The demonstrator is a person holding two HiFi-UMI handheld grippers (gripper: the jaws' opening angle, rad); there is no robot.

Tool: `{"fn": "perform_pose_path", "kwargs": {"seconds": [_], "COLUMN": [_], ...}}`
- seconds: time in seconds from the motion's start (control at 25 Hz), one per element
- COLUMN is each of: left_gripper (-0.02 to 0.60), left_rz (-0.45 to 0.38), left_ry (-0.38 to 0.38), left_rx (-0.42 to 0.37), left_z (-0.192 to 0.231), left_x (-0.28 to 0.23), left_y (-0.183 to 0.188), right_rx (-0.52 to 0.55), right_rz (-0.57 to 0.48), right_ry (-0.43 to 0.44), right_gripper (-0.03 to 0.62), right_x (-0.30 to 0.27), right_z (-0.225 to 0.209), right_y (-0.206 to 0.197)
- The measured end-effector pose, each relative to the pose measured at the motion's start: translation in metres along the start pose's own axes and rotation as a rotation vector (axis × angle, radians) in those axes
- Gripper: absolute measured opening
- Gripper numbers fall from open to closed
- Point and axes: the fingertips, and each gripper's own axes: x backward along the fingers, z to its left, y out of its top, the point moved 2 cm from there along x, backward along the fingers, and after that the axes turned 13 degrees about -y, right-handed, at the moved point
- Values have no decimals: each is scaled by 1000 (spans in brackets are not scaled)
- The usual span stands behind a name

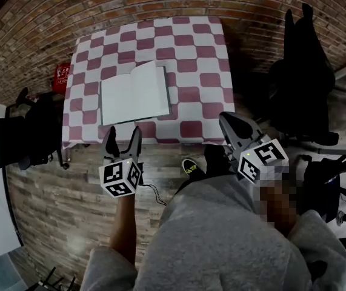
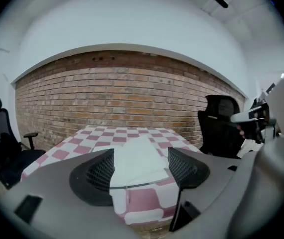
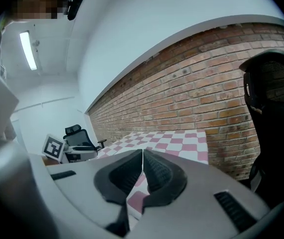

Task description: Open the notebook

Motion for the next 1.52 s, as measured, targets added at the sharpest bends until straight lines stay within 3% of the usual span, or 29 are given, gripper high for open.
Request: {"fn": "perform_pose_path", "kwargs": {"seconds": [0.12,0.32,0.4,0.48,0.8,1.52], "left_gripper": [328,165,34,12,11,11], "left_rz": [-43,-116,-139,-139,-68,-62], "left_ry": [-79,-149,-157,-180,-165,-113], "left_rx": [-55,-163,-188,-205,-217,-179], "left_z": [-42,-97,-109,-119,-126,-122], "left_x": [2,13,17,19,19,27], "left_y": [27,63,72,76,73,68], "right_rx": [11,23,23,27,63,89], "right_rz": [-22,-51,-60,-67,-73,-76], "right_ry": [-14,-37,-40,-45,-67,-59], "right_gripper": [26,26,26,26,26,26], "right_x": [7,16,18,21,25,23], "right_z": [-4,-6,-5,-4,-3,-7], "right_y": [7,18,20,22,25,31]}}
